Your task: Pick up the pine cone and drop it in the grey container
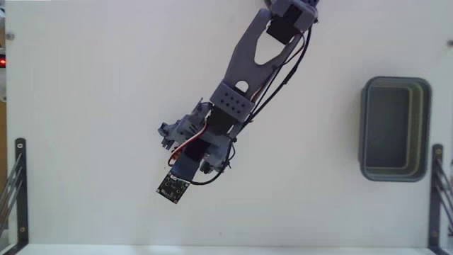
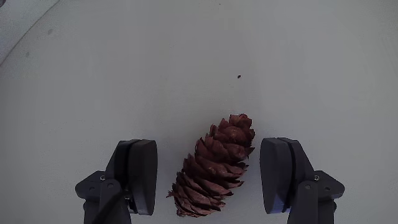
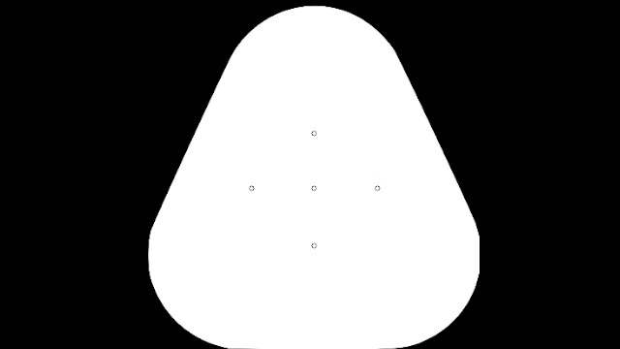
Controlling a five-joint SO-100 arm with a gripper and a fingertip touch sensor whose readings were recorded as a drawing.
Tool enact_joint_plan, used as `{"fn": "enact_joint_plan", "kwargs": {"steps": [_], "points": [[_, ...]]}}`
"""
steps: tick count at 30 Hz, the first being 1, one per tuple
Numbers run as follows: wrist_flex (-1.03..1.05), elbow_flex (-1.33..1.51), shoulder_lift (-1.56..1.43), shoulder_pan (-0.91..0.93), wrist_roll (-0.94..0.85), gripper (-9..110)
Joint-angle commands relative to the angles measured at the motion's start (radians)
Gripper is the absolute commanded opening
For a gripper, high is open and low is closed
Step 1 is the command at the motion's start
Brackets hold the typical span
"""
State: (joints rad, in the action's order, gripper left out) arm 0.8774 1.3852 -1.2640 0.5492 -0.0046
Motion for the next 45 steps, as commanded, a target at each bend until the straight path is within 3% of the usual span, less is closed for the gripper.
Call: {"fn": "enact_joint_plan", "kwargs": {"steps": [1, 45], "points": [[-0.025, 0.014, -0.038, 0.026, 0.005, 110], [-0.035, 0.023, -0.037, 0.026, 0.005, 101]]}}
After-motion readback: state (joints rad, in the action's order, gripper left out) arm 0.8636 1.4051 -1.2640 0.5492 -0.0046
